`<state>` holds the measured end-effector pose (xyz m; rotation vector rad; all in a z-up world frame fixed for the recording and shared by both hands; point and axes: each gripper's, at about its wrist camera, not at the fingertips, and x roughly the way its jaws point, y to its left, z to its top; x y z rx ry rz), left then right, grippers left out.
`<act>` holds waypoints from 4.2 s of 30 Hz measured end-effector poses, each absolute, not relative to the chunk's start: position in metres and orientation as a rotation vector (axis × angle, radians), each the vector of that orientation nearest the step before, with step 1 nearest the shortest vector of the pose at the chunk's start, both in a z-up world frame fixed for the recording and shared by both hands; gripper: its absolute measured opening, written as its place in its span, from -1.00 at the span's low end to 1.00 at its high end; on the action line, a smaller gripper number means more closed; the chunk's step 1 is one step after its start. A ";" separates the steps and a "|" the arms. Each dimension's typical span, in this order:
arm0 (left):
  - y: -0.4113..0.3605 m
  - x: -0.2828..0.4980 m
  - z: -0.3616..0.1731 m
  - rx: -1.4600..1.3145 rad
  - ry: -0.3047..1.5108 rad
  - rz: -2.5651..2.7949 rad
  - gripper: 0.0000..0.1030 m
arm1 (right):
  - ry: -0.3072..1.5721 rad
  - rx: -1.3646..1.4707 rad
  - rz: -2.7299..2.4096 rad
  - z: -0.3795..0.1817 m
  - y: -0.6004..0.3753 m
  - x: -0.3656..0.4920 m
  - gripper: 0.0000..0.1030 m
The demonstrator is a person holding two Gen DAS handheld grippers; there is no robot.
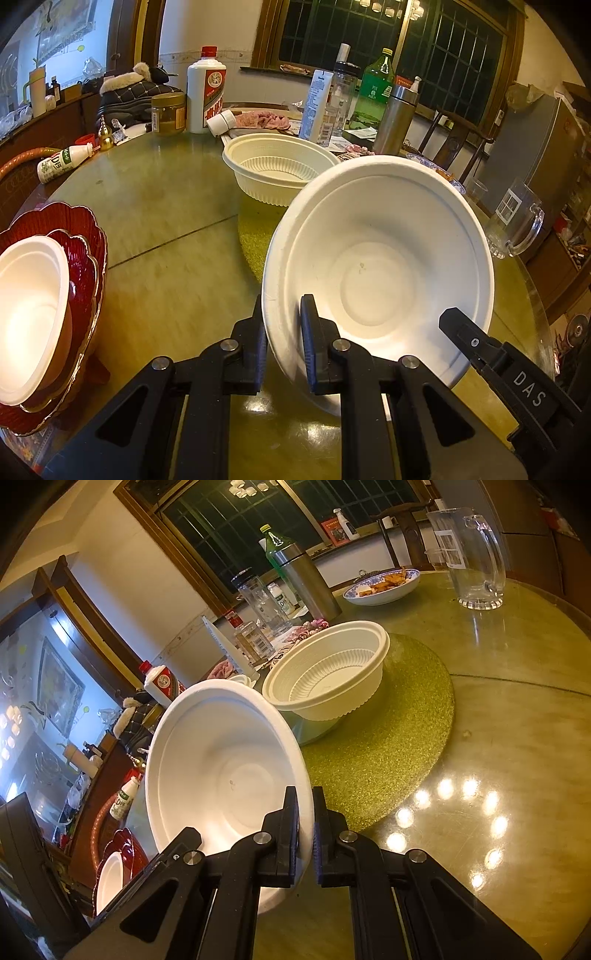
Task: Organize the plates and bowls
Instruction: 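Lift the second white foam bowl above the table with both tools, then carry the held bowl over the red plate stack with both tools, then lower the held bowl into the bowl on the stack with both tools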
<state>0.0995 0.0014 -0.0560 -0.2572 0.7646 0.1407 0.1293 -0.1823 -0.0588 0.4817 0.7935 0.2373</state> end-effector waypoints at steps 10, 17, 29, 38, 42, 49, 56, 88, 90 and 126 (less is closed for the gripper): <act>-0.001 0.097 -0.055 -0.251 0.747 0.136 -0.73 | 0.781 0.458 0.230 -0.056 -0.182 0.128 -0.87; -0.002 0.096 -0.054 -0.246 0.739 0.134 -0.73 | 0.775 0.456 0.227 -0.055 -0.183 0.127 -0.87; -0.003 0.096 -0.054 -0.244 0.735 0.136 -0.73 | 0.770 0.450 0.224 -0.055 -0.183 0.126 -0.87; -0.006 0.094 -0.050 -0.222 0.713 0.160 -0.71 | 0.763 0.465 0.241 -0.054 -0.186 0.126 -0.87; -0.006 0.092 -0.043 -0.211 0.700 0.178 -0.71 | 0.748 0.466 0.247 -0.050 -0.186 0.124 -0.87; 0.003 0.073 -0.022 -0.204 0.675 0.207 -0.72 | 0.724 0.461 0.277 -0.035 -0.180 0.116 -0.87; 0.031 0.038 0.005 -0.214 0.614 0.245 -0.73 | 0.694 0.440 0.353 -0.005 -0.156 0.095 -0.86; 0.171 -0.050 0.018 -0.339 0.575 0.448 -0.73 | 0.729 0.250 0.677 0.038 0.015 0.033 -0.85; 0.172 -0.048 0.011 -0.341 0.602 0.455 -0.73 | 0.762 0.247 0.677 0.029 0.019 0.036 -0.85; 0.183 -0.044 -0.017 -0.366 0.734 0.452 -0.72 | 0.904 0.163 0.668 -0.006 0.036 0.047 -0.84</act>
